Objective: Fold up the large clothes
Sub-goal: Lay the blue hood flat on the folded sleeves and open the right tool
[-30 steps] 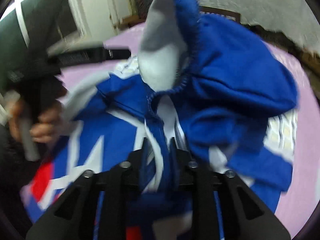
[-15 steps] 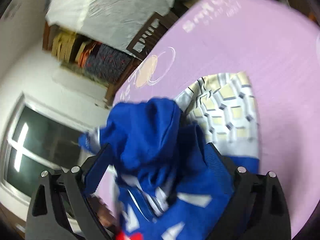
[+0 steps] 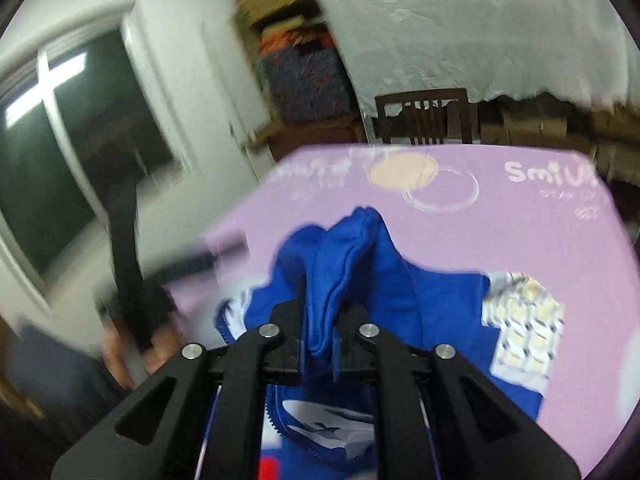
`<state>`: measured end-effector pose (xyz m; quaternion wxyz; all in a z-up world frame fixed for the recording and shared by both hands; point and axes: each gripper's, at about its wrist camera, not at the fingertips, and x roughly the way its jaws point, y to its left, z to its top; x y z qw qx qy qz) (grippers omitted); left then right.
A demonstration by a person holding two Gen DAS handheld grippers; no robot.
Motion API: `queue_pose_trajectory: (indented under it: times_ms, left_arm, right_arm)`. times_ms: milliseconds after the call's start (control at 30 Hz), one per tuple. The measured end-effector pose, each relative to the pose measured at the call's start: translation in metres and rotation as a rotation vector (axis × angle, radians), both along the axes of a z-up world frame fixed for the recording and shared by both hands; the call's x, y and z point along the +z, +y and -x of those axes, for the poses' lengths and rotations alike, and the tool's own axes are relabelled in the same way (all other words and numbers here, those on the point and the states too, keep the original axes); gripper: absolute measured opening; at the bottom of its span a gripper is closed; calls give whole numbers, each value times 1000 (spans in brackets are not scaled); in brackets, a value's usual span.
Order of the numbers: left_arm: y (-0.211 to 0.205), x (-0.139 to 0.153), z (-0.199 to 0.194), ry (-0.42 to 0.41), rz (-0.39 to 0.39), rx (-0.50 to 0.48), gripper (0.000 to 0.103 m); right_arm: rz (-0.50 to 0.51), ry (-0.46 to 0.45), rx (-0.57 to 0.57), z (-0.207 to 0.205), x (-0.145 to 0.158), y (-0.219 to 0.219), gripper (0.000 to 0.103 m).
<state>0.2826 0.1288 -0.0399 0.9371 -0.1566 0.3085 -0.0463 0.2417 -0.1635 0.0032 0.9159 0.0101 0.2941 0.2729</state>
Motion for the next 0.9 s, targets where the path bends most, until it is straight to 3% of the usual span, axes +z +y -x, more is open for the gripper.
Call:
queue_pose_trajectory:
  times_ms: [167, 367, 500, 667, 733, 767, 867, 900]
  left_arm:
    - [-17, -1, 8, -6, -41, -59, 99]
    - [-77, -24, 22, 46, -211, -221, 99]
    - [-106, -48, 22, 96, -377, -240, 99]
    - [-90, -50, 25, 121, -341, -186, 99]
    - [-83, -40, 31, 92, -314, -166, 99]
    - [-81, -33, 35, 74, -301, -160, 99]
    - [-84, -15, 40, 24, -273, -172, 99]
    - [-90, -9, 40, 11, -278, -183, 99]
  right_arm:
    - [105, 98, 6, 25, -69, 20, 8]
    - [-33, 300, -71, 8, -121, -15, 8]
    - [-113, 364, -62, 1, -124, -28, 7]
    - [-172, 394, -76, 10, -118, -46, 12]
    - [-176, 371, -99, 24, -110, -52, 37]
    - [-175, 340, -118, 32, -103, -58, 40]
    - [-168, 250, -173, 42, -79, -66, 42]
    - [-184, 230, -161, 41, -71, -66, 34]
